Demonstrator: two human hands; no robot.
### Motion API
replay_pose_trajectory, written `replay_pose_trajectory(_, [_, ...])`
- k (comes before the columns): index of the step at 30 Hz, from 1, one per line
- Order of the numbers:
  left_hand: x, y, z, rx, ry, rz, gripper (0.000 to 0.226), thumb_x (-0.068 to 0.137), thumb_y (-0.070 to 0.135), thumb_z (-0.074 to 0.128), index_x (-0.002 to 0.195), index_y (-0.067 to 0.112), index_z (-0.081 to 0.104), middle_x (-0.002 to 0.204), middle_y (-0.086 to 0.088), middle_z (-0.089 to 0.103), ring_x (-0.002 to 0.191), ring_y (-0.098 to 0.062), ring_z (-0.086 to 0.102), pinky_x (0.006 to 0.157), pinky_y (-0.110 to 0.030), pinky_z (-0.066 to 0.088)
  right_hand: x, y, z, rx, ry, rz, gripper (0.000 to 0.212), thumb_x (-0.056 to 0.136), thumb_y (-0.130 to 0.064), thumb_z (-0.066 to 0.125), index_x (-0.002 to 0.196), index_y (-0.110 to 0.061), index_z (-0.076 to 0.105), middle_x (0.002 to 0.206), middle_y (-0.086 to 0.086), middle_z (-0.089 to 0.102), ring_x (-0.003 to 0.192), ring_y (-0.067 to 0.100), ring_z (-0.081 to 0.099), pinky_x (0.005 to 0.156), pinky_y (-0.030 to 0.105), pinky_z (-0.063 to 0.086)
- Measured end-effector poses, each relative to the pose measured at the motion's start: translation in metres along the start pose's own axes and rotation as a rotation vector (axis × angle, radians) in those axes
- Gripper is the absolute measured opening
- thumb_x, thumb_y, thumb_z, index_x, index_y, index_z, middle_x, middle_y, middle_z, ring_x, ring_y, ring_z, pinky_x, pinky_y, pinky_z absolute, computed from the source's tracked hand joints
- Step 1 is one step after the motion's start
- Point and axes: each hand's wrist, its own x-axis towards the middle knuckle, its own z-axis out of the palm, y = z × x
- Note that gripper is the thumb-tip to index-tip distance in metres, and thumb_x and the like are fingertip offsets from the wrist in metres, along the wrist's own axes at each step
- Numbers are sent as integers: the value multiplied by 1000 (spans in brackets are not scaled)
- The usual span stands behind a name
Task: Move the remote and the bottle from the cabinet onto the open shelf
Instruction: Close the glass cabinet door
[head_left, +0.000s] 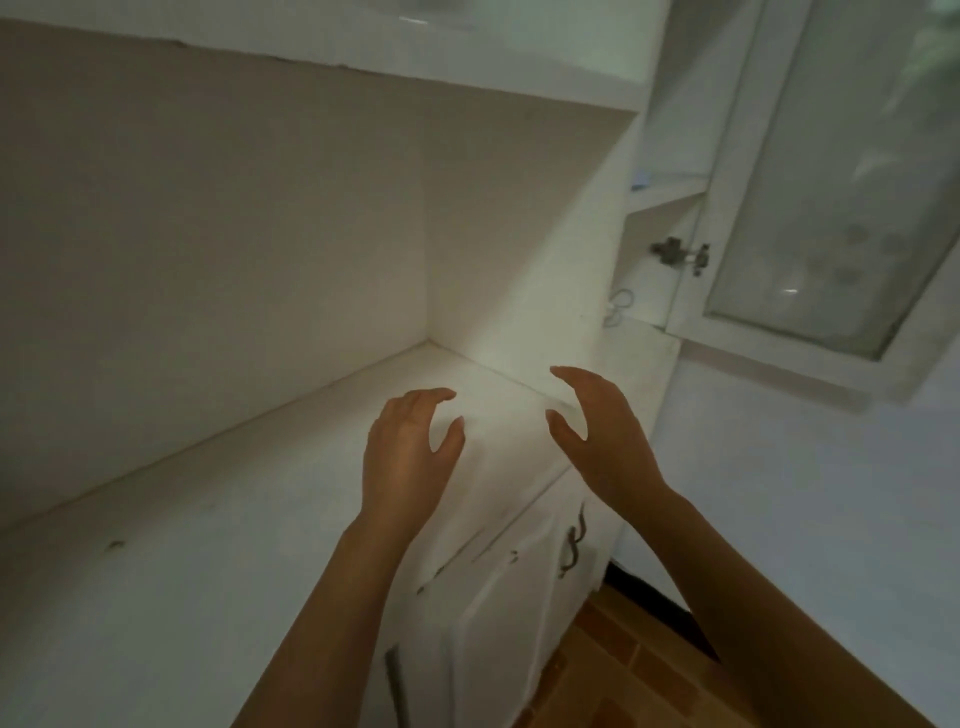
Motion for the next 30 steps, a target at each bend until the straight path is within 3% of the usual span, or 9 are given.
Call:
replay_pose_trajectory(10, [3,49,65,-112,-113,124,26,85,19,59,110,13,58,114,-6,64,106,-24,54,92,-33,38,-46,52,-61,-143,114,193,43,89,-21,53,130,-15,41,135,6,48,126,20,39,102,20,21])
replay_pose_trajectory(19, [-3,86,108,-232,-235,198,27,86,20,58,113,13,57,115,-7,63,108,-22,52,89,-25,32,-90,77,-105,-223,182,338,42,90,-22,52,130,-16,42,133,6,50,124,19,41,100,19,23])
replay_pose_trajectory(30, [7,134,173,-302,-303,328,37,84,17,61,119,12,52,117,-10,61,106,-25,55,90,-37,43,-111,143,-168,-267,325,493,40,91,-22,50,130,-16,42,131,6,52,120,20,46,98,24,30])
